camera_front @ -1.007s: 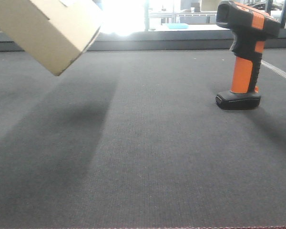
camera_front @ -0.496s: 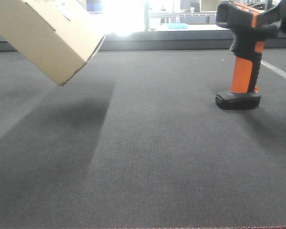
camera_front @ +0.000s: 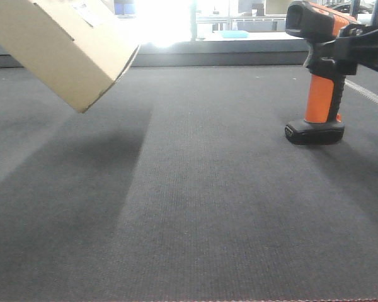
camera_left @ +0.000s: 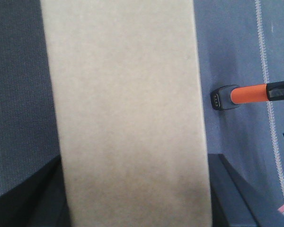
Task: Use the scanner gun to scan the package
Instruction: 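Move the right gripper onto the orange scanner gun and grasp it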
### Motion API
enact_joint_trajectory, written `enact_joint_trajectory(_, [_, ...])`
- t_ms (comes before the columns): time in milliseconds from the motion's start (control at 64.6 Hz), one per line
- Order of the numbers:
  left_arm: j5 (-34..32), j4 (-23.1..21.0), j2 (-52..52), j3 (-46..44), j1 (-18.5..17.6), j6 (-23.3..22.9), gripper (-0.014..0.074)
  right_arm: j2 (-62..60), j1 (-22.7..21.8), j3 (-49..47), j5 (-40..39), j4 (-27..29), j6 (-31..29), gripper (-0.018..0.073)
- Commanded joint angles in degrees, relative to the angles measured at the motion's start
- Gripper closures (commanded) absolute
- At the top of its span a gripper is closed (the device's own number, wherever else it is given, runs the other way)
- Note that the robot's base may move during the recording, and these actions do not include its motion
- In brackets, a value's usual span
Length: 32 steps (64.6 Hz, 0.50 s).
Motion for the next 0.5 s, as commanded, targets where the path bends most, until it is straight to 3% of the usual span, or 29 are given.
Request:
enact_joint_trajectory(0, [-0.26,-1.46,-0.4,-0.21,-0.33,-0.15,0.0707,1.4,-0.01,-2.09,-1.9,0.38,1.84,-0.0009])
enact_joint_trajectory(480, [-0.26,-0.23,-0.4,-0.21,-0.33,-0.15,0.0707,6.71,-0.01,-9.86,2.29,0.78,1.94,-0.0009])
